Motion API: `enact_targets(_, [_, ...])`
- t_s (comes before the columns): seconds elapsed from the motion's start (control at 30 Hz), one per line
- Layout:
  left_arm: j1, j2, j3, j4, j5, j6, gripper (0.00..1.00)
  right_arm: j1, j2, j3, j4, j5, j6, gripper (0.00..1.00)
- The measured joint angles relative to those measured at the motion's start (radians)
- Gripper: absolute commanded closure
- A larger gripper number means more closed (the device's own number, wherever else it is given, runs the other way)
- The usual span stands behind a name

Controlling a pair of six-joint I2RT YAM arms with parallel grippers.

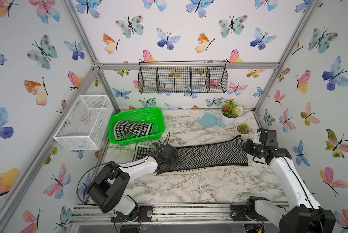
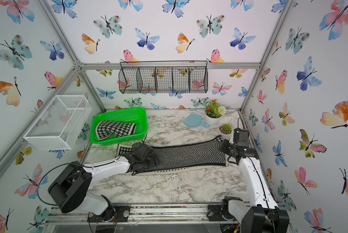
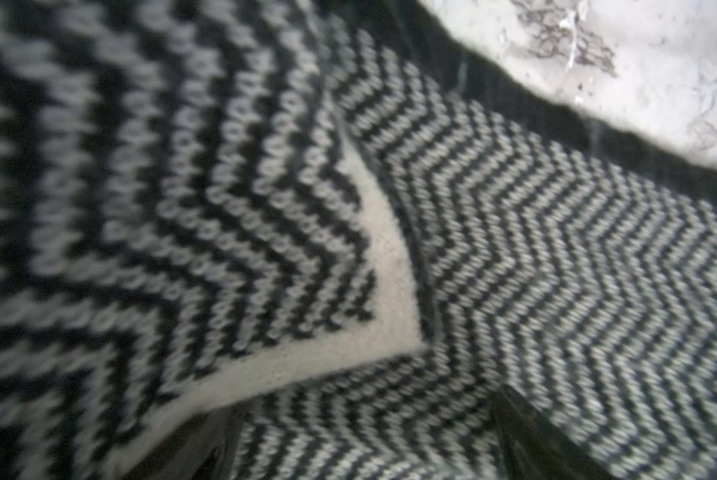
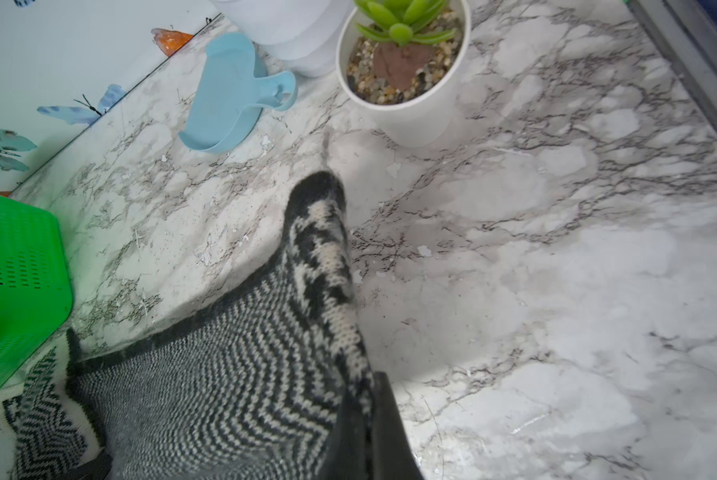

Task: Roll up the scarf and place it into the basket
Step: Flatten out the scarf at the center of the board.

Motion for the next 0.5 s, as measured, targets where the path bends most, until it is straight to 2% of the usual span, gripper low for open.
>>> enact_targets(0.2, [0.074,-0.109,-0.056,-0.080,-0.039,0.000,0.05,-0.108,-0.002,0.037,-0.024,-0.047,-0.044,0.99])
enact_targets(0.37, [0.184,-0.274,-0.077,-0.171,-0.073,0.025,0.05,-0.144,-0.003,0.095,-0.035,-0.083,-0.050,0.99])
enact_targets(0.5, [0.264,-0.333,-0.064,-0.206,-0.084,0.063,0.05,-0.150,-0.003,0.135,-0.034,-0.133,-0.043,0.99])
